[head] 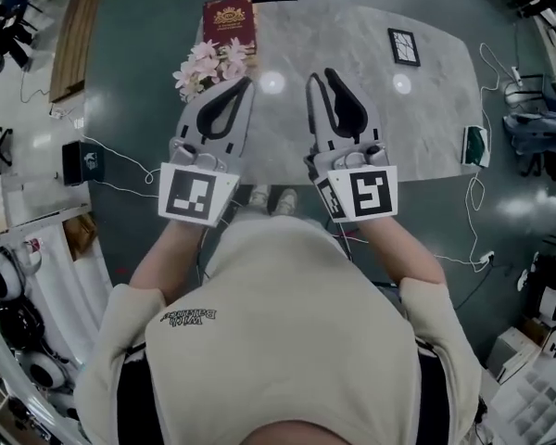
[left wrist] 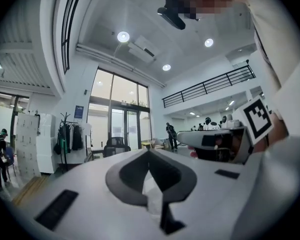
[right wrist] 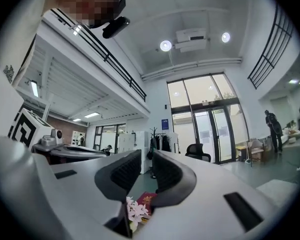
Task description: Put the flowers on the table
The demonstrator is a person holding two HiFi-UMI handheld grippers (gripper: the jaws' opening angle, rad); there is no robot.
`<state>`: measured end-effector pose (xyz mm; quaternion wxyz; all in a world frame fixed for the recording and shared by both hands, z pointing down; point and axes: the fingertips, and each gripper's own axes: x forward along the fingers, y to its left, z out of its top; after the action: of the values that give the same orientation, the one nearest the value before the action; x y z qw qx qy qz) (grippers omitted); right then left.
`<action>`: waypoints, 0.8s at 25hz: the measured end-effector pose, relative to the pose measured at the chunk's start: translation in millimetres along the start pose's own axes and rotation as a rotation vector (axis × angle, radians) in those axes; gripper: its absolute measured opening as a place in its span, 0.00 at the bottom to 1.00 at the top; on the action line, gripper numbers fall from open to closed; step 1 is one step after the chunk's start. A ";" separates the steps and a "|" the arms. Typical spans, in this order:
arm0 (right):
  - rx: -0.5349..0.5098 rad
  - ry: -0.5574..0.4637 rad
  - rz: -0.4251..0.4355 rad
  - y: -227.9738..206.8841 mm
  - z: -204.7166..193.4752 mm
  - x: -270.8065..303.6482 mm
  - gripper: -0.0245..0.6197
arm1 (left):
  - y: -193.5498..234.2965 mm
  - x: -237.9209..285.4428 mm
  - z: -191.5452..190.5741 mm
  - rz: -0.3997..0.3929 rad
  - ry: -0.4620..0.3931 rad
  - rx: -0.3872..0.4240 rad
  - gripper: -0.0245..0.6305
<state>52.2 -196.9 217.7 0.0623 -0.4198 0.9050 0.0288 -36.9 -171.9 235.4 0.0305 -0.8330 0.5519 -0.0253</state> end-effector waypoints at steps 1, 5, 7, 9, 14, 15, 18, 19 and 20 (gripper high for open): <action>-0.003 -0.008 -0.004 0.2 3.2 -4.7 0.16 | -3.5 -2.0 -0.1 -0.004 0.003 0.001 0.05; 0.018 -0.018 -0.010 2.2 6.7 -17.1 0.14 | -18.5 -3.3 0.5 -0.022 -0.007 0.039 0.05; 0.027 -0.026 -0.005 6.9 6.3 -22.5 0.12 | -27.4 -4.6 -0.8 -0.033 -0.008 0.049 0.05; 0.027 -0.026 0.011 12.4 5.0 -27.1 0.12 | -36.9 -5.6 -1.3 -0.049 -0.006 0.045 0.05; 0.039 -0.024 0.030 15.9 3.7 -33.8 0.12 | -52.2 -6.2 1.1 -0.069 -0.015 0.043 0.05; 0.042 -0.026 0.032 15.5 4.3 -33.2 0.11 | -52.3 -6.3 1.9 -0.065 -0.018 0.043 0.05; 0.027 -0.033 0.032 11.8 8.8 -32.9 0.11 | -53.5 -4.2 3.8 -0.057 -0.023 0.041 0.05; 0.018 -0.034 0.031 10.8 10.1 -33.1 0.10 | -53.8 -3.3 4.3 -0.057 -0.024 0.034 0.05; 0.012 -0.035 0.030 10.5 10.7 -33.0 0.10 | -53.5 -2.8 5.0 -0.057 -0.028 0.025 0.05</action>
<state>66.2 -164.0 211.7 0.0802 -0.4054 0.9101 0.0316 11.5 -148.3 234.6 0.0479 -0.8483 0.5270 -0.0216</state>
